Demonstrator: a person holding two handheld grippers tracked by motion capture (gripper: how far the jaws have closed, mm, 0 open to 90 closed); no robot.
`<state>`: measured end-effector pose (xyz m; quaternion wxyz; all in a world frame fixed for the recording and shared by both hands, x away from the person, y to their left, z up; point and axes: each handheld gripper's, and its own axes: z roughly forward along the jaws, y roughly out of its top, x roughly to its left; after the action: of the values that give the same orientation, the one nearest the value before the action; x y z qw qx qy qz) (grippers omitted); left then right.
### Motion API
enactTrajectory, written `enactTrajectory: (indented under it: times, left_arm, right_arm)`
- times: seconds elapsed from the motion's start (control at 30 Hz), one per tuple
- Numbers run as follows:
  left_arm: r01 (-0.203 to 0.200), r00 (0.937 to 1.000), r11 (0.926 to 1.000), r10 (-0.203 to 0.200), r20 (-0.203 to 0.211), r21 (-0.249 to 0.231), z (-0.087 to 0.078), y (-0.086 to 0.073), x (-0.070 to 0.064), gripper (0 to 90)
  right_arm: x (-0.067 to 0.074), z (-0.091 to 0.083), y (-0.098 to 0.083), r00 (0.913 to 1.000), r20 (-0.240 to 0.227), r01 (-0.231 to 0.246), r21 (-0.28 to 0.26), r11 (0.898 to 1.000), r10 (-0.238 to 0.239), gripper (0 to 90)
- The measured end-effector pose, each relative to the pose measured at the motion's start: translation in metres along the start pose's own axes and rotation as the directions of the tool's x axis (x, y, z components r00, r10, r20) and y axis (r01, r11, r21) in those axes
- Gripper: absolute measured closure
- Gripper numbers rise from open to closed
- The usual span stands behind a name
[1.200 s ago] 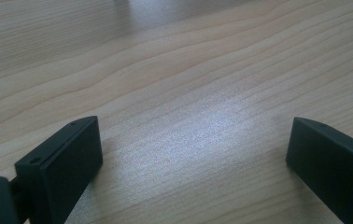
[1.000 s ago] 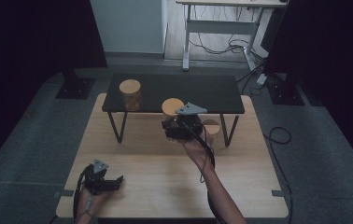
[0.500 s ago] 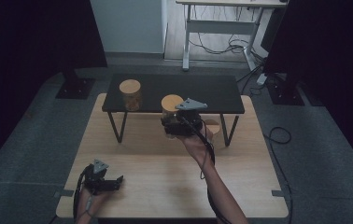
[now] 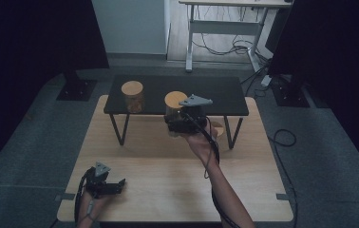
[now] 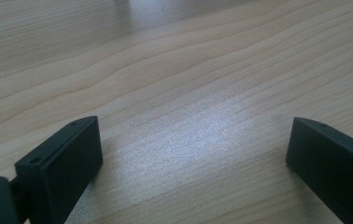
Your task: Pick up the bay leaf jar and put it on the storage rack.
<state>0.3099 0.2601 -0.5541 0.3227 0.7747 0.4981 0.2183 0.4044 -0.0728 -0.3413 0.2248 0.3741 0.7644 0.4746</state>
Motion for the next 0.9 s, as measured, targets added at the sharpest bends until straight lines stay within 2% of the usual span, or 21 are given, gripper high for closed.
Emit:
enactTrajectory:
  times: [0.33,0.9]
  left_arm:
    - [0.0,1.0,1.0,0.0,0.0,0.001,0.0,0.0,0.0,3.2]
    - [-0.004,1.0,1.0,0.004,0.0,0.004,0.0,0.0,0.0,3.2]
  right_arm:
    - [-0.001,0.0,0.006,1.0,-0.001,-0.006,0.003,1.0,0.006,25.3]
    - [-0.002,-0.003,0.022,0.9999,0.006,0.013,0.006,1.0,-0.013,25.3]
